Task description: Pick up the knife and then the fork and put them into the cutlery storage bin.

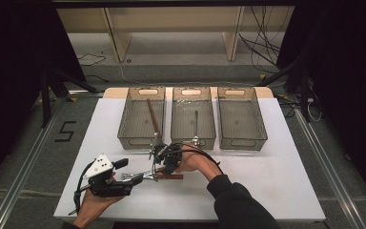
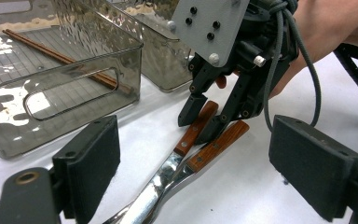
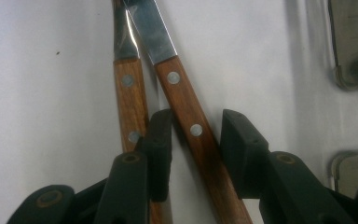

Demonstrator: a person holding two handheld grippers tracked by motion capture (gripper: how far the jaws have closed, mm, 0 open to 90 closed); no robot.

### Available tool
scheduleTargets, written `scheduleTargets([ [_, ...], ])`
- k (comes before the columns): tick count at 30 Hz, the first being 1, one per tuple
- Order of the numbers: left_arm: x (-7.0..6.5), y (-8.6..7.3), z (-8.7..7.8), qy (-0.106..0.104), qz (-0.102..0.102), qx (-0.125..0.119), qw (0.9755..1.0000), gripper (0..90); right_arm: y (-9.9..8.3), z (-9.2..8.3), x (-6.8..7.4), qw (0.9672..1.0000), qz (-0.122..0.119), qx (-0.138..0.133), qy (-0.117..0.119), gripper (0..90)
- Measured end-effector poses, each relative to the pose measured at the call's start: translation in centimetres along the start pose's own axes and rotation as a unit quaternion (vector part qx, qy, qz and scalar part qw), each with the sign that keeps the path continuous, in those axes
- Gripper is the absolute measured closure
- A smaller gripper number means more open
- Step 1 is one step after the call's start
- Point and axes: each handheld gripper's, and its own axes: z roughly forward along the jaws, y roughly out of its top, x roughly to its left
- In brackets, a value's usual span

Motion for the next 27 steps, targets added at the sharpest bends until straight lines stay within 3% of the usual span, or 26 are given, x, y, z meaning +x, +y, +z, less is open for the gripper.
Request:
scheduleTargets([
  [14,0.00,-0.01,0.00,0.000,0.000,0.000,1.0000,16.0,0.46,-0.02,0.44,0.9995,-0.028,0.016,-0.007,70.3],
  [27,0.01,-0.01,-0.01,0.001,0.001,0.001,1.0000,16.0,0.44,-0.03,0.91,0.9982,-0.057,0.011,-0.013,76.6],
])
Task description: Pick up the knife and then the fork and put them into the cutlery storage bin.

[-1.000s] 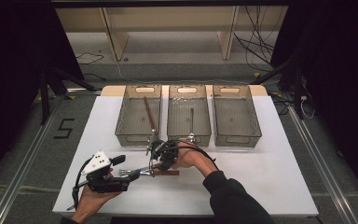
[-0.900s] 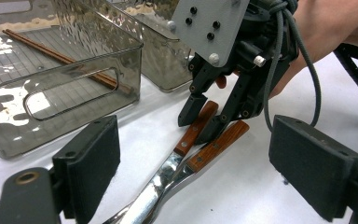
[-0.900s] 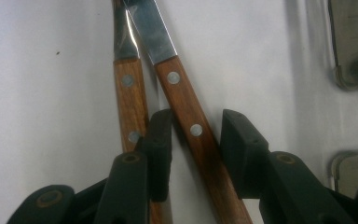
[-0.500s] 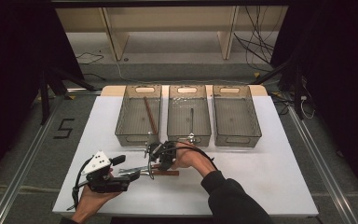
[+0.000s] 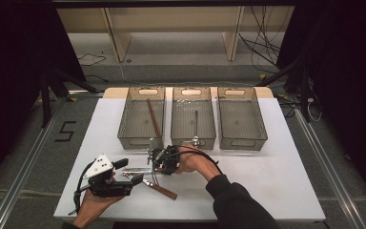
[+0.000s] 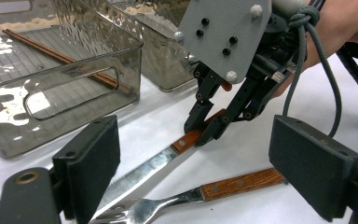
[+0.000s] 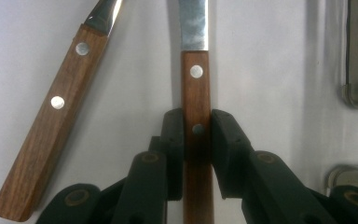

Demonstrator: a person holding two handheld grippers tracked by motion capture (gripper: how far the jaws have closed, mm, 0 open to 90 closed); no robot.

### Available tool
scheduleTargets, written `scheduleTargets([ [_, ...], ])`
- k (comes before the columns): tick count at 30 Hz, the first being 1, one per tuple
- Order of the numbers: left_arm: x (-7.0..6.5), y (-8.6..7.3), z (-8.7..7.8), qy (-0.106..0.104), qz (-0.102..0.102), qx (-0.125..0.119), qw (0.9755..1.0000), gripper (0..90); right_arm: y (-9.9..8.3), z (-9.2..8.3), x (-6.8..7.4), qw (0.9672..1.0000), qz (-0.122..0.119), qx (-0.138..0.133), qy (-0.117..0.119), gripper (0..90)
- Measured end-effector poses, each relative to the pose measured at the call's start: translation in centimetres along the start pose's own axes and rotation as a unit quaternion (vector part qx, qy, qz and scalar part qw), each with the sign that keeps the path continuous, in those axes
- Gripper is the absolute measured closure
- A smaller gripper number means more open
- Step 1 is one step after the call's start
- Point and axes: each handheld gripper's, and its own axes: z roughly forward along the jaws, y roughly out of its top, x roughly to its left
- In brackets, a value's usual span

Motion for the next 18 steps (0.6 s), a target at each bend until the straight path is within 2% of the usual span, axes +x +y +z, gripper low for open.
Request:
scheduleTargets([
  [6,0.0,0.0,0.0,0.001,-0.001,0.000,1.0000,16.0,-0.2,-0.2,0.1,1.0000,0.000,-0.002,0.005,76.8],
  [8,0.0,0.0,0.0,0.001,-0.001,0.000,1.0000,16.0,-0.3,-0.3,0.0,1.0000,-0.002,-0.009,-0.001,76.9],
  [13,0.0,0.0,-0.1,0.003,-0.003,-0.005,1.0000,16.0,-0.9,-1.1,-0.2,0.9995,0.016,-0.028,-0.005,76.9],
  [18,0.0,0.0,-0.1,0.004,-0.001,-0.006,1.0000,16.0,-2.1,-2.3,-0.8,0.9970,0.052,-0.056,-0.014,76.9],
])
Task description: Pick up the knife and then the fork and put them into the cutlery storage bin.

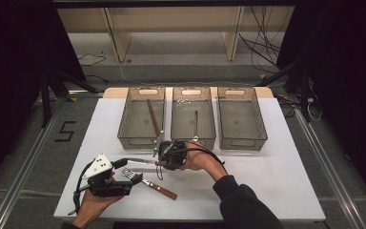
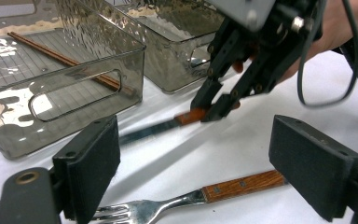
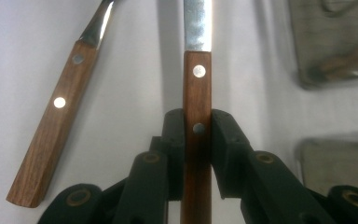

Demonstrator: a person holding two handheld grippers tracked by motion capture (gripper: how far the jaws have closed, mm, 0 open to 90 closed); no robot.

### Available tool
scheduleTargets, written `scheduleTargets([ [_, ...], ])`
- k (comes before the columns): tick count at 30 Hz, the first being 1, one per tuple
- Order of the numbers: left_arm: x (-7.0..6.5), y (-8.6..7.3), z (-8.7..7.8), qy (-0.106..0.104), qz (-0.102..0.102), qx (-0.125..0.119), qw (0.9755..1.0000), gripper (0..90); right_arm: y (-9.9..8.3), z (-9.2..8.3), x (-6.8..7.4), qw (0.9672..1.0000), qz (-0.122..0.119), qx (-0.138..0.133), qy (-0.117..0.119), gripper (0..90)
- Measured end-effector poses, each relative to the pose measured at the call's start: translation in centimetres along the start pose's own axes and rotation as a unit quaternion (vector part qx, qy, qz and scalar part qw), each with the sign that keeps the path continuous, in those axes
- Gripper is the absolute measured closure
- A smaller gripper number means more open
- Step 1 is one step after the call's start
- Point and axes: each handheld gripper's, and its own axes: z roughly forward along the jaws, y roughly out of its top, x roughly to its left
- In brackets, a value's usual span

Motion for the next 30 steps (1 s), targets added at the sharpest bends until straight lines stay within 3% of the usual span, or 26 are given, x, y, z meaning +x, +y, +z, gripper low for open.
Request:
scheduleTargets([
  [4,0.0,0.0,-0.1,0.001,0.000,-0.001,1.0000,16.0,-1.0,-1.2,-0.6,0.9986,0.041,-0.030,-0.014,76.9],
  [9,0.1,0.0,-0.1,0.002,-0.004,-0.005,1.0000,16.0,-2.4,-3.0,-1.1,0.9946,0.072,-0.071,-0.026,76.9],
  [15,0.2,0.0,-0.1,0.005,-0.008,-0.011,0.9999,16.0,-4.4,-4.9,-1.7,0.9851,0.125,-0.109,-0.044,76.9],
  [25,0.3,0.0,-0.2,0.008,-0.011,-0.013,0.9998,16.0,-6.5,-6.8,-2.3,0.9760,0.160,-0.136,-0.059,76.9],
  [30,0.4,0.0,-0.2,0.010,-0.012,-0.014,0.9998,16.0,-7.7,-7.8,-2.7,0.9694,0.182,-0.149,-0.069,76.9],
])
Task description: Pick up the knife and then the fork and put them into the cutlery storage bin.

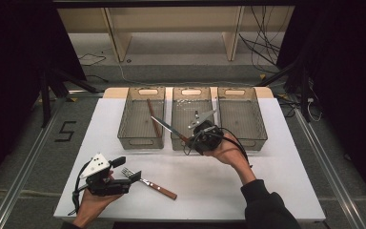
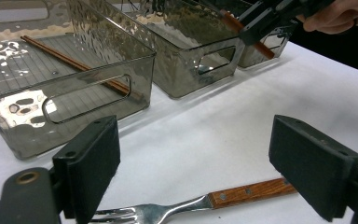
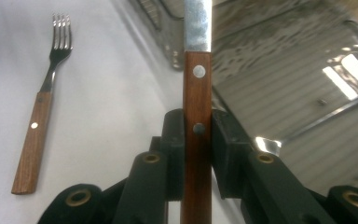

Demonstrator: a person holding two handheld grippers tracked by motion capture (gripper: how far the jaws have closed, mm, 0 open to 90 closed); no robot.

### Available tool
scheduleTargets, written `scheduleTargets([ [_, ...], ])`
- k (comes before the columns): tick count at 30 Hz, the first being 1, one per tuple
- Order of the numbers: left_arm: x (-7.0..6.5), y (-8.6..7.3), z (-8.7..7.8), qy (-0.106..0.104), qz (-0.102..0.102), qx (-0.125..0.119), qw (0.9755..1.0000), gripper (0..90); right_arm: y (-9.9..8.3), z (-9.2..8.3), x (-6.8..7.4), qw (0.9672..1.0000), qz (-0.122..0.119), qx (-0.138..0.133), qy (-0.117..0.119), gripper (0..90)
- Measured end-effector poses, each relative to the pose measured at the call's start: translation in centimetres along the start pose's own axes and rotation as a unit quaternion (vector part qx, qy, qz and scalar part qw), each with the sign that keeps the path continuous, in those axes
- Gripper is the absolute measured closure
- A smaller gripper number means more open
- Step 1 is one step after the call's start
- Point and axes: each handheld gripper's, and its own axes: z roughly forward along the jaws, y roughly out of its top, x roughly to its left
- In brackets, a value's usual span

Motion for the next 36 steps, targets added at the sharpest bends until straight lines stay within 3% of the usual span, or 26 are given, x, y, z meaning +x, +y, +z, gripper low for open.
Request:
scheduleTargets([
  [6,0.0,0.0,0.0,0.002,0.000,-0.002,1.0000,16.0,-0.9,-1.7,-1.2,0.9993,0.030,-0.017,-0.016,76.8],
  [19,0.1,0.1,-0.1,0.004,-0.004,-0.007,1.0000,16.0,-2.5,-4.2,-3.1,0.9953,0.073,-0.043,-0.047,76.8],
  [36,0.1,0.1,-0.2,0.006,-0.004,-0.009,0.9999,16.0,-4.7,-6.5,-6.0,0.9846,0.135,-0.062,-0.093,76.8],
])
